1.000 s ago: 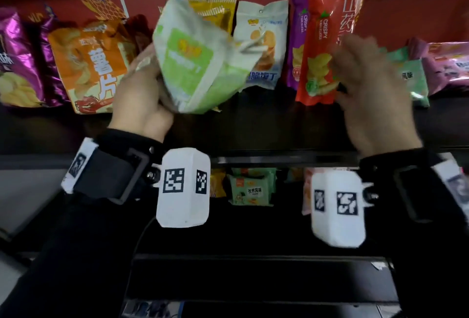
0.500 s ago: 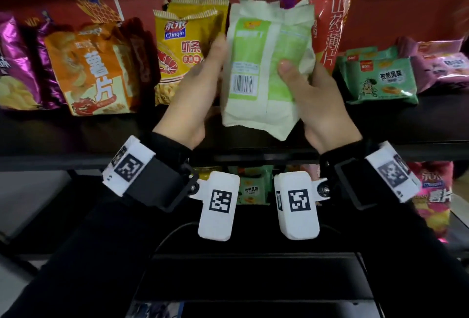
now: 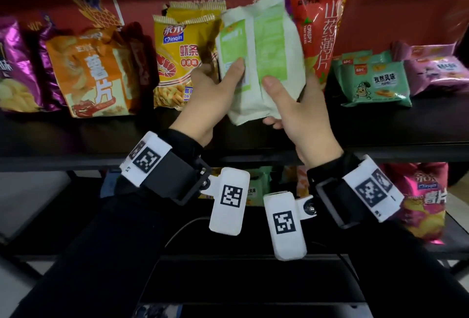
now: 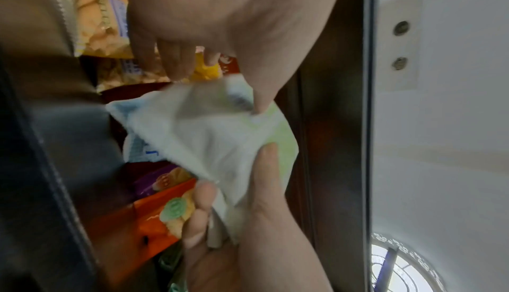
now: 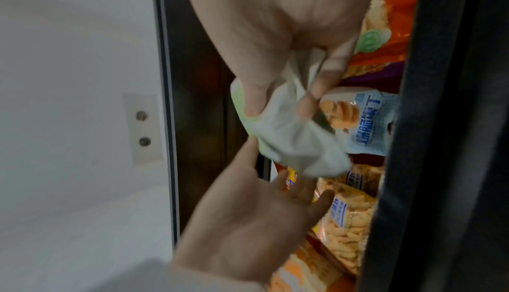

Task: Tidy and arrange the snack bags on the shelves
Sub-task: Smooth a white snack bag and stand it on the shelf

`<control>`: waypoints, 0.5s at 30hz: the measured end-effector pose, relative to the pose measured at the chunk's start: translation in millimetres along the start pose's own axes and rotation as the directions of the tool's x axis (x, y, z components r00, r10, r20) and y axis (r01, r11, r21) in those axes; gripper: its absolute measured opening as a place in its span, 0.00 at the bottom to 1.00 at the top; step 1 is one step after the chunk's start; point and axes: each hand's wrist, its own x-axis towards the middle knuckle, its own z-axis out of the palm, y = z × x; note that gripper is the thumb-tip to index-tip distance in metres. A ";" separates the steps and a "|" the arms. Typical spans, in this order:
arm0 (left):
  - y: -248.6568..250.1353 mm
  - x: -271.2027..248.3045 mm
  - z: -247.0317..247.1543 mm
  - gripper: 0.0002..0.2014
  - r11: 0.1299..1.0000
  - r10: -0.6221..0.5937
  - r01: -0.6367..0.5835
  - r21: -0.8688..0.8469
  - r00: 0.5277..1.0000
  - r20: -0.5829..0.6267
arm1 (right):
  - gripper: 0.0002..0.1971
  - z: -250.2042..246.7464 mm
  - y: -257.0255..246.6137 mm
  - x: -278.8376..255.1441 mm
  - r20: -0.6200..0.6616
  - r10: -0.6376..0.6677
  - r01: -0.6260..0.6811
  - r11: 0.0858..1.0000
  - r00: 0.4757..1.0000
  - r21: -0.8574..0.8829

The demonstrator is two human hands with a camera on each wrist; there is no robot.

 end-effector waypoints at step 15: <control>-16.7 -2.6 -42.3 0.25 0.950 -0.003 -0.026 -0.311 0.996 -0.092 | 0.16 -17.2 18.2 13.6 0.173 -0.122 0.184 0.896 0.977 -0.404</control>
